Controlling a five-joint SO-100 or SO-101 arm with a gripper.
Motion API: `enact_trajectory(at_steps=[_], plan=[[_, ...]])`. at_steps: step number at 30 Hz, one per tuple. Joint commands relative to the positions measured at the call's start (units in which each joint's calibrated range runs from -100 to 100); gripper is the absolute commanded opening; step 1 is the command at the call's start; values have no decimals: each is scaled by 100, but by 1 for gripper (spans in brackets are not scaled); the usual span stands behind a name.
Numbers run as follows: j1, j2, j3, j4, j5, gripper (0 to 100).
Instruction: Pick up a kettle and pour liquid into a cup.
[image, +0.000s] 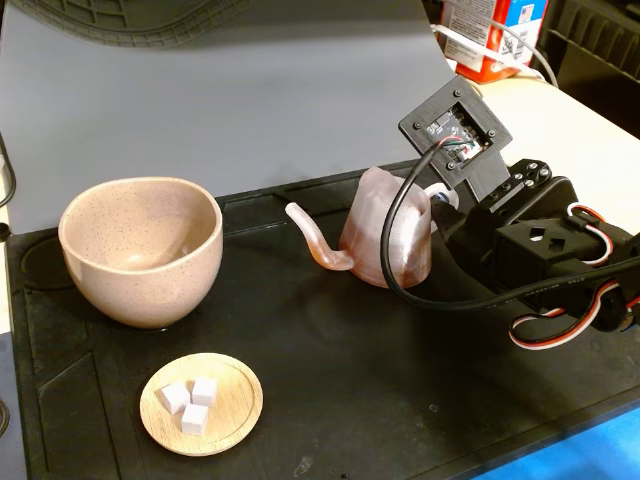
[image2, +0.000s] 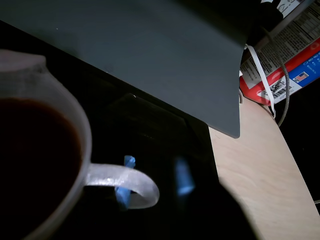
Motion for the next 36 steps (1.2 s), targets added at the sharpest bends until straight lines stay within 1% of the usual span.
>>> enact_trajectory(at_steps=[1, 22, 26, 32, 36], plan=[[-35, -26, -189, -112, 12, 0], [-42, -120, -107, -112, -20, 1], [-263, -129, -98, -121, -35, 1], [-278, -811, -98, -9, -35, 1], [-377, -1195, -80, 432, -35, 1]])
